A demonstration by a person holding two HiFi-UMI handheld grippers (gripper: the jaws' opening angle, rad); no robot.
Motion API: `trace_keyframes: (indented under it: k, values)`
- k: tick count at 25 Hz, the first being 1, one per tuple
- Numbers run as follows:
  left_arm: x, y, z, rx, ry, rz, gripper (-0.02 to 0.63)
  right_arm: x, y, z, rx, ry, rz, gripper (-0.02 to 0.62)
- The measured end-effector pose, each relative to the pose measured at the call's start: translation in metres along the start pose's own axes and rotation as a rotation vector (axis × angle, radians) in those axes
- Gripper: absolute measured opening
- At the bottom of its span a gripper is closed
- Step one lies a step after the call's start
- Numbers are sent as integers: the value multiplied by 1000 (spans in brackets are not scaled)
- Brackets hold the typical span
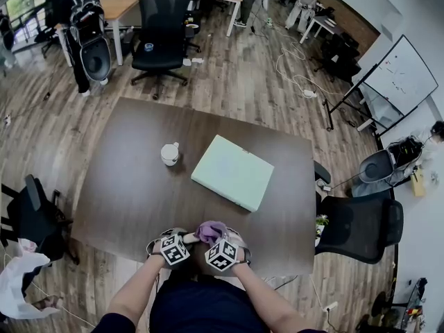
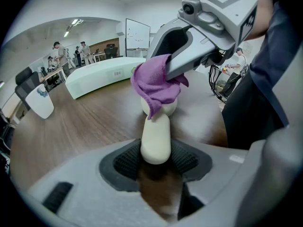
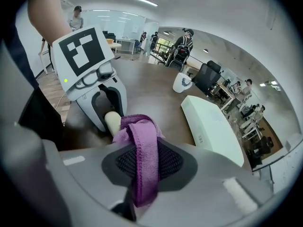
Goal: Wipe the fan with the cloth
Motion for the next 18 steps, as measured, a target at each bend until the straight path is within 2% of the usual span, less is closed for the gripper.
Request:
trace_keyframes:
  k: [6, 11, 18]
  values:
    - [2, -1, 1, 3, -1, 0, 196, 8, -7, 11, -34, -27, 42, 75]
    - [-3, 0, 0, 7, 5, -10, 196, 30, -9, 22, -63, 17, 94, 75]
    - [-1, -1, 1, 5, 3, -4, 195, 38, -8, 27, -90, 41, 127, 75]
Point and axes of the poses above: the fingertips, and each gripper's own axes: y backward along the fingers, x to its left, z out of its top, the point moved 3 cm from there along y, backward along the fingers, and after that the axes turned 6 degrees about -y, right-handed, at the moved point
